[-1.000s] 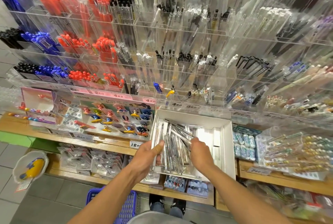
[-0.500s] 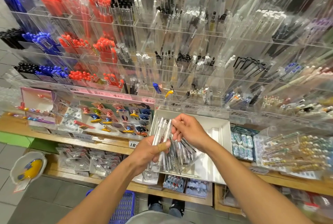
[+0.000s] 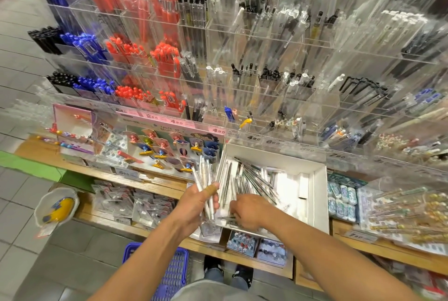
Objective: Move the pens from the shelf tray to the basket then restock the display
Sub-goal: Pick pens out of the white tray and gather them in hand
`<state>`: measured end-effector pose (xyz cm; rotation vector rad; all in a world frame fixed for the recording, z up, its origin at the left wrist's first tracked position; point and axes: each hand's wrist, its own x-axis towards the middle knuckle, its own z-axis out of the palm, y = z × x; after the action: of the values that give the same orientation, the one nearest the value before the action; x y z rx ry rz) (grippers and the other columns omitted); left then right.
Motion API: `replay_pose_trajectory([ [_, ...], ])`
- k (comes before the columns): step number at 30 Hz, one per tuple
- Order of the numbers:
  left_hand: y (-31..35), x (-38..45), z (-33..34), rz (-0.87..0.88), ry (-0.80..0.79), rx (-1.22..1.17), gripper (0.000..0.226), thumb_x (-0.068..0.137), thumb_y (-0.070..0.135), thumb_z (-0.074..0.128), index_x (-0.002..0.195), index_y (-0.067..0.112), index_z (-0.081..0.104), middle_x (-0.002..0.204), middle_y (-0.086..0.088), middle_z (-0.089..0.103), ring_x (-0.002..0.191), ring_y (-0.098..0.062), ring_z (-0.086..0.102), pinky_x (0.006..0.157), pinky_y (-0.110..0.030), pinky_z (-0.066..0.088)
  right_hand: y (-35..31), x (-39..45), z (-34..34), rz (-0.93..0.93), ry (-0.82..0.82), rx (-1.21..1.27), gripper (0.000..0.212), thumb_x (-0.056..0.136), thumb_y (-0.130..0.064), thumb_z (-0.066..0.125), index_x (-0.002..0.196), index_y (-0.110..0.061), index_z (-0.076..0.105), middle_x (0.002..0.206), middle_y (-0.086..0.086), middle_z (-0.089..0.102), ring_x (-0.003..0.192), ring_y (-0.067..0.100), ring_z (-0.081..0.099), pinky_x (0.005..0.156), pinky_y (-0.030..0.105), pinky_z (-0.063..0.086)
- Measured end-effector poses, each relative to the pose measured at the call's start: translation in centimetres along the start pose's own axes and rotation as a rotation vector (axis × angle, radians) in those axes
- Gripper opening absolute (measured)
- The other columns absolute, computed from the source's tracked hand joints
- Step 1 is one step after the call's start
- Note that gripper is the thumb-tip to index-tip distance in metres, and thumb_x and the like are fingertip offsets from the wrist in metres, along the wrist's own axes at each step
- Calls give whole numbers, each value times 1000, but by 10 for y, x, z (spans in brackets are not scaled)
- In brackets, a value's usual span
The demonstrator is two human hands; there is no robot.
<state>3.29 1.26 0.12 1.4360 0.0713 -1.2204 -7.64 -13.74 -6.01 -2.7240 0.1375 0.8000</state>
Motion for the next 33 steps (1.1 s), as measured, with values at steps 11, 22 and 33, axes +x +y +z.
replay_pose_trajectory([
  [11,1,5,12,-50,52,-51,15,97,11,61,106,-1,60,74,-10,64,67,-24,64,63,-34,55,8,-18,-14,403,168,833,21,96,-20,59,109,-17,43,92,4,63,65,13,58,55,26,46],
  [22,3,14,20,-86,-38,-97,51,67,36,85,98,1,66,63,-10,51,45,-15,43,44,-25,40,-22,-36,-48,98,147,1324,16,93,-28,64,96,-16,53,65,3,69,51,11,59,47,22,45],
  [33,3,11,8,-136,10,-82,15,96,10,59,108,2,55,63,-6,56,54,-18,54,50,-27,49,35,41,-23,641,330,920,43,96,-20,56,54,-13,50,49,1,50,46,15,46,67,27,51],
])
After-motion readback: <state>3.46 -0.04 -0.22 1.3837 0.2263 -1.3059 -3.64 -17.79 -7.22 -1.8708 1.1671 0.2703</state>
